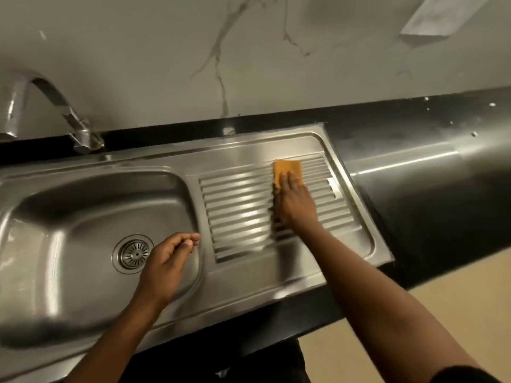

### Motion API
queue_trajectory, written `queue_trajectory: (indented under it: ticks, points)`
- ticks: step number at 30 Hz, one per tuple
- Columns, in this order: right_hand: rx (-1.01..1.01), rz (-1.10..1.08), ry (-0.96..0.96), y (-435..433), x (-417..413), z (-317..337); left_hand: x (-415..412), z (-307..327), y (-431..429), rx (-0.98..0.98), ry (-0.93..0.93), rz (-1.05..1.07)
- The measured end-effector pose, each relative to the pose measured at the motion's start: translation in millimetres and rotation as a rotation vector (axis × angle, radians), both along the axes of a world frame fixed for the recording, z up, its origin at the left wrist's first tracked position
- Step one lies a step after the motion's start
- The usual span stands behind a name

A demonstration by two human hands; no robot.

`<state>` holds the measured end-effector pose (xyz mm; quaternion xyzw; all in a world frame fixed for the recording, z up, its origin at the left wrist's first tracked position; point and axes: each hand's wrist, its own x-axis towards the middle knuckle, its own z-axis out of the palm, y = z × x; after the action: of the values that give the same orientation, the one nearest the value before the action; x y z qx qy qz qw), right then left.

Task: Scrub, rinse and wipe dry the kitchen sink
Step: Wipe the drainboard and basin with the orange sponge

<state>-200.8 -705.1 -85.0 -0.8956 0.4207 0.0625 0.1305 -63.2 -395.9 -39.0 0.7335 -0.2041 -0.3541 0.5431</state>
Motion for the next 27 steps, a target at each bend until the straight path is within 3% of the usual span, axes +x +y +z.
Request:
queue_trajectory:
  ticks: [3, 8, 14, 22, 27]
  points:
    - [-0.006, -0.174, 0.026, -28, -60, 2, -2, 3, -1, 0.006, 0.001, -0.062]
    - [0.040, -0.167, -0.019, -23, -128, 1, -12, -1, -5, 0.014, 0.003, -0.031]
    - [-0.035, -0.284, -0.144, 45, -98, -18, -22, -5, 0, 0.046, 0.002, 0.039]
    - [0.016, 0.133, -0.206, 155, -5, -28, -15, -6, 22, 0.038, 0.019, 0.186]
    - [0.035, 0.531, -0.410, 172, 35, -24, 0, -2, 44, 0.044, 0.025, 0.263]
